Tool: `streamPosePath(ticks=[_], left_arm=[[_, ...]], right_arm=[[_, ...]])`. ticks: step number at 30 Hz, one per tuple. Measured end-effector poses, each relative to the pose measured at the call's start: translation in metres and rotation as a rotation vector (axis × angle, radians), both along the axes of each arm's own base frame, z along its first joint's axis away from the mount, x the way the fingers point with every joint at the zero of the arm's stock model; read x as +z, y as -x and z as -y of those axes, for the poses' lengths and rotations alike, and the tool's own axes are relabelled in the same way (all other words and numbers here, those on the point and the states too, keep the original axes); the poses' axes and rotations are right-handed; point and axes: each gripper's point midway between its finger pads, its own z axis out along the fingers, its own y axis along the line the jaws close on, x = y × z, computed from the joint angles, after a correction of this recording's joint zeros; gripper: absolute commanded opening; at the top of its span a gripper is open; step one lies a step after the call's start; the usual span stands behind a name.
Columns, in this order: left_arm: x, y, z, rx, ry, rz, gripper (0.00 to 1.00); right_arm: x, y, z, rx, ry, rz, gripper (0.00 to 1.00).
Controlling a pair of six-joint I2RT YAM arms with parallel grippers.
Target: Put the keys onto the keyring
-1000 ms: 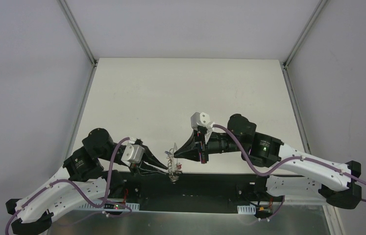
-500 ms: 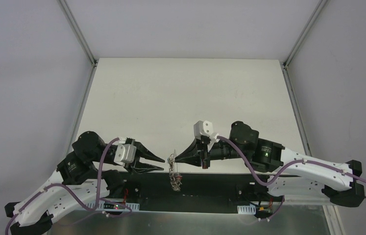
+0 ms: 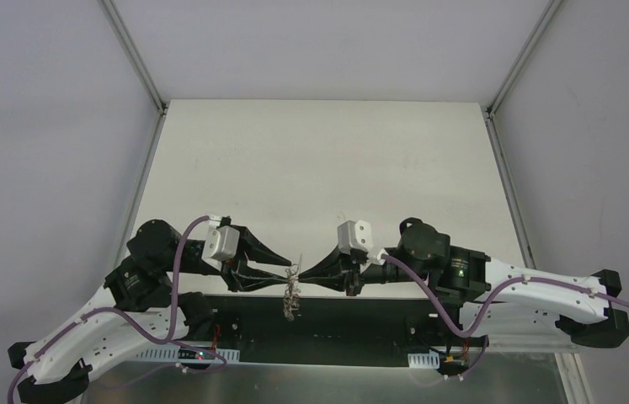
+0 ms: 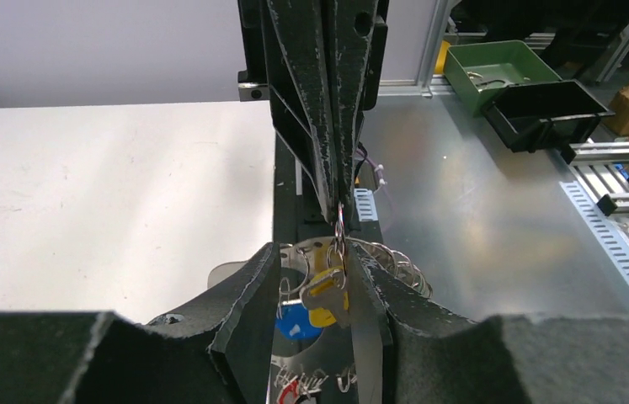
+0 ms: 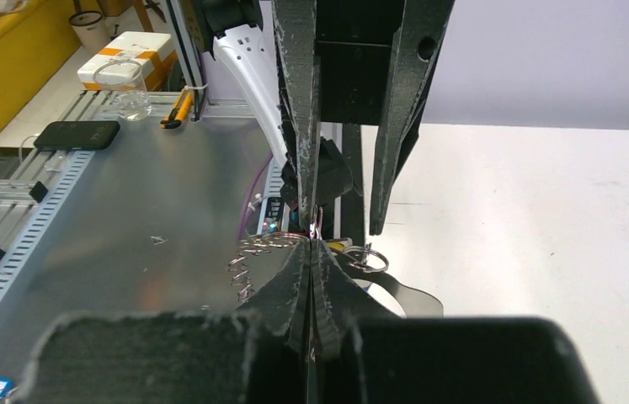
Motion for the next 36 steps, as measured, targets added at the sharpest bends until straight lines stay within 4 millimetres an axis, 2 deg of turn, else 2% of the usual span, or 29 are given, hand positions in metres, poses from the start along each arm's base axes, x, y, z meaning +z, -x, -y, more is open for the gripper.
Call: streamPosePath(ticks=[4, 9, 23, 36], left_arm=[[0.005, 0.0, 0.003, -0.008, 0.024, -0.02, 0.33], [0.01, 0.003, 0.005, -0.029, 0.051, -0.025, 0.26], [0.01, 0.008, 0.004, -0.057, 0.055, -0.035, 0.28], [0.012, 0.01, 0.001, -0.056, 0.066, -0.027, 0.23]], right_arm=[[0.002, 0.0, -0.002, -0.018, -0.012, 0.039, 0.0], [0.004, -0.001, -0.002, -0.033, -0.02, 0.075, 0.0], [0.011, -0.006, -0.003, -0.072, -0.058, 0.12, 0.0], [0.011, -0.005, -0.002, -0.071, -0.062, 0.124, 0.0]])
